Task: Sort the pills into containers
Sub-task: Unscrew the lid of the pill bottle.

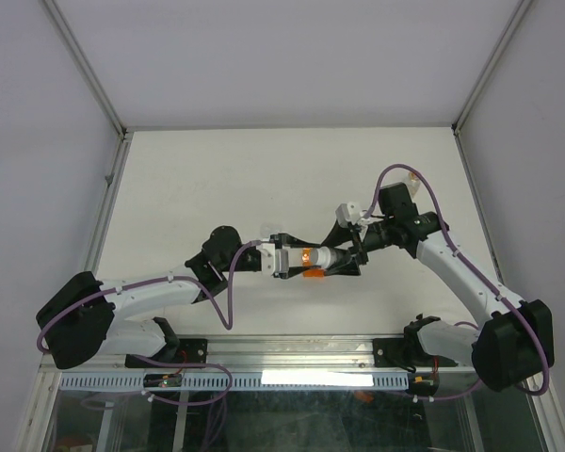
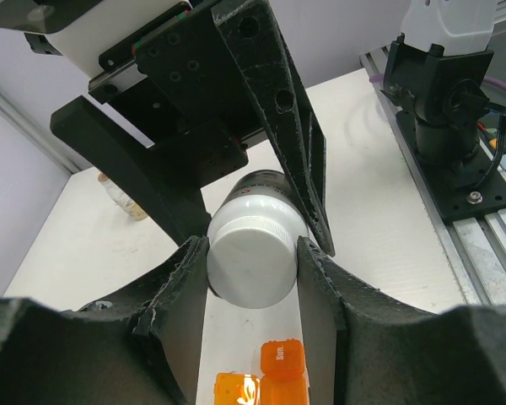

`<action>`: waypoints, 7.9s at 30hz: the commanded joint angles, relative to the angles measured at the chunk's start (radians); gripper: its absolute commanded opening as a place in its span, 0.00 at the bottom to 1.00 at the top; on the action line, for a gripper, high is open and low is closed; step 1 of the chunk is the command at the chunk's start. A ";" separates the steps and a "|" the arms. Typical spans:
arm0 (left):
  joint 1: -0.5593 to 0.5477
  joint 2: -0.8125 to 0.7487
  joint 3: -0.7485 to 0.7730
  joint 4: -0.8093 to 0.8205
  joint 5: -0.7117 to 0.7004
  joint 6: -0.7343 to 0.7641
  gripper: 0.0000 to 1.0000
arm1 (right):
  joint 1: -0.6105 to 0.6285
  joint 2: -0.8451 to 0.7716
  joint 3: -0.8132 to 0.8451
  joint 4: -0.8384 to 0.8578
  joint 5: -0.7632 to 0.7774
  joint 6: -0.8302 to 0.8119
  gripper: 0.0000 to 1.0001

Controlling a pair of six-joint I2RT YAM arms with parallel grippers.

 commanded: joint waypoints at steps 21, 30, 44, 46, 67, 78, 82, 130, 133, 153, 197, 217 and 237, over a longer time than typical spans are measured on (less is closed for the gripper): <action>0.018 -0.061 -0.043 0.158 -0.025 -0.071 0.00 | 0.035 0.003 0.010 0.133 0.076 0.074 0.75; 0.023 -0.062 -0.050 0.170 -0.019 -0.081 0.00 | 0.035 0.002 0.016 0.127 0.046 0.078 0.70; 0.034 -0.155 -0.160 0.360 -0.113 -0.248 0.97 | 0.022 0.008 0.065 0.050 0.007 0.064 0.00; 0.041 -0.209 -0.182 0.347 -0.128 -0.292 0.99 | 0.017 0.006 0.072 0.026 0.006 0.047 0.00; 0.046 -0.132 0.095 -0.225 0.009 -0.127 0.69 | 0.020 0.037 0.113 -0.107 0.019 -0.070 0.00; 0.044 -0.110 0.120 -0.245 0.025 -0.158 0.62 | 0.022 0.037 0.114 -0.104 0.019 -0.066 0.00; 0.044 -0.097 0.128 -0.244 0.028 -0.165 0.55 | 0.021 0.036 0.116 -0.102 0.019 -0.064 0.00; -0.048 -0.319 -0.002 -0.193 -0.263 -0.348 0.99 | 0.001 0.014 0.115 -0.043 0.072 0.017 0.00; -0.048 -0.325 -0.040 -0.172 -0.139 -0.055 0.99 | 0.003 0.012 0.116 -0.082 0.052 -0.030 0.00; -0.046 -0.098 0.125 -0.295 -0.100 0.209 0.70 | 0.011 0.023 0.120 -0.106 0.051 -0.061 0.00; -0.026 -0.104 0.142 -0.244 -0.404 -1.099 0.55 | 0.018 0.003 0.109 0.028 0.167 0.103 0.00; -0.007 -0.169 0.017 -0.143 -0.156 0.020 0.99 | 0.016 0.023 0.115 -0.056 0.104 0.004 0.00; -0.005 -0.052 0.153 -0.268 -0.108 0.051 0.48 | 0.019 0.033 0.124 -0.084 0.089 -0.020 0.00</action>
